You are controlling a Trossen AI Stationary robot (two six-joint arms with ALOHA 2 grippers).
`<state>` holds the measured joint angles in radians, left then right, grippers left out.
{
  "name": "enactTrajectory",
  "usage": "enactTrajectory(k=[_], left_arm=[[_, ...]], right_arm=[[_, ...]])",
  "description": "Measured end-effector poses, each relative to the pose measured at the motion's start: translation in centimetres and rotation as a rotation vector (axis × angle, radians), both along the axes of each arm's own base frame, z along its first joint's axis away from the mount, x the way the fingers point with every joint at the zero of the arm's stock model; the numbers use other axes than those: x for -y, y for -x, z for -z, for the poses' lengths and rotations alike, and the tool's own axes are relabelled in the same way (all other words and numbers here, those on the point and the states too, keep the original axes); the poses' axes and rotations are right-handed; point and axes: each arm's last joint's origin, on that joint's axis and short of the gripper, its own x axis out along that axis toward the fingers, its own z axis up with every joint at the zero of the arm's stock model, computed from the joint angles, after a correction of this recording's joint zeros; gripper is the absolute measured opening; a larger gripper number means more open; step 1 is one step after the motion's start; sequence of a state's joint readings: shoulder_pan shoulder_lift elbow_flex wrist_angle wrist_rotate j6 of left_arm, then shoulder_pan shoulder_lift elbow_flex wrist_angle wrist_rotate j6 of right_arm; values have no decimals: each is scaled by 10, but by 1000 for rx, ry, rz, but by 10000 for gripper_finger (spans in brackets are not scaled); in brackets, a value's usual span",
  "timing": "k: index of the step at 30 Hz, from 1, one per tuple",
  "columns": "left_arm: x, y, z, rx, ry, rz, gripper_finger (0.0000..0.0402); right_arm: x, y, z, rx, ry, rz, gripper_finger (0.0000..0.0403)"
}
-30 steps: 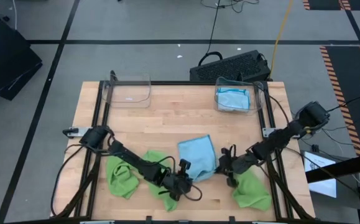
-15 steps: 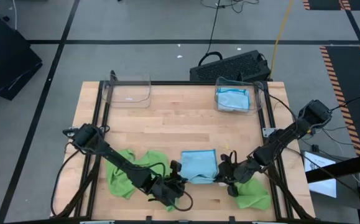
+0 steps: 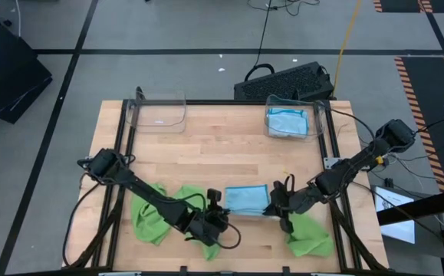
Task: Fold microfiber towels
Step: Fold the blue microfiber cloth
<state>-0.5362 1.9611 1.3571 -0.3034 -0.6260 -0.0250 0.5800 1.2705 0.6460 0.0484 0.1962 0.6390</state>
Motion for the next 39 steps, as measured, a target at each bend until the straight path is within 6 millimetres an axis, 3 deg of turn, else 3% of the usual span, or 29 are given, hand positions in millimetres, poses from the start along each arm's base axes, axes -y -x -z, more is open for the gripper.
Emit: enactTrajectory(k=[7,11,17,25,29,33,39], left_arm=[[20,7,-9,31,124,101,10],[25,7,-10,49,127,116,9],[-1,-1,-4,2,83,27,7],[-45,-2,29,-62,150,-113,14],[-55,-4,36,-41,174,-127,6],[-63,-5,40,-46,220,-135,23],[-69,-4,43,-65,236,-178,35]], right_arm=[[-10,5,1,-38,-94,-10,4],[-10,7,2,-30,-48,26,4],[10,5,11,-99,85,151,4],[37,-3,26,-165,171,208,4],[47,-4,39,-223,170,224,5],[52,-5,41,-235,176,239,15],[56,-6,41,-223,213,262,60]])
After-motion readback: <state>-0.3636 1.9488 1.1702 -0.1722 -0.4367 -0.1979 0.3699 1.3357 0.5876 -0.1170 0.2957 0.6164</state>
